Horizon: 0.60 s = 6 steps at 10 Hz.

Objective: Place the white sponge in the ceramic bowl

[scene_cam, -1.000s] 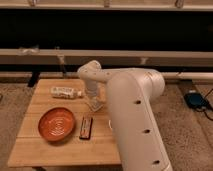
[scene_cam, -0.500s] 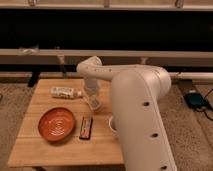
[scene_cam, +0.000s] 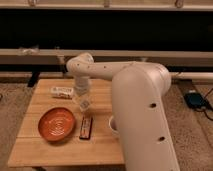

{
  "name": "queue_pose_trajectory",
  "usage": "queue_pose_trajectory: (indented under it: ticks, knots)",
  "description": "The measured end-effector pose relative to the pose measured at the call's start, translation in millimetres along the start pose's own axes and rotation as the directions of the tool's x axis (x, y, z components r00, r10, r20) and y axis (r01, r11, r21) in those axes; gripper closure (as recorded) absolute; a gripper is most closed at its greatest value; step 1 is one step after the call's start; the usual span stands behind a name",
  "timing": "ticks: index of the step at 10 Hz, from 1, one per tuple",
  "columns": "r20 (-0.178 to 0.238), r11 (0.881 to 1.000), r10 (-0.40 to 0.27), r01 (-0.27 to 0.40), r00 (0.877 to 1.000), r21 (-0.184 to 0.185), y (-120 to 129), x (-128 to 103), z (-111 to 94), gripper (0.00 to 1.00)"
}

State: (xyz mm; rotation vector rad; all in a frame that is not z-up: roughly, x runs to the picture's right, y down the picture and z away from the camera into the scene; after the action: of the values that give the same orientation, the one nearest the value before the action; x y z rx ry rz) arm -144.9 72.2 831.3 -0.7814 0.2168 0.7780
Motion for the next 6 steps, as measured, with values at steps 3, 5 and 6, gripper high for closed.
queue_pose_trajectory:
  ticks: [3, 5, 6]
  knots:
    - [0.019, 0.988, -0.141, 0.142, 0.99, -0.056, 63.4, -15.7, -22.6, 1.0]
    - [0.021, 0.972, -0.218, 0.219, 0.976, -0.085, 94.9, -14.4, -28.2, 1.0]
    - [0.023, 0.961, -0.257, 0.258, 0.966, -0.101, 111.9, -14.5, -28.9, 0.98]
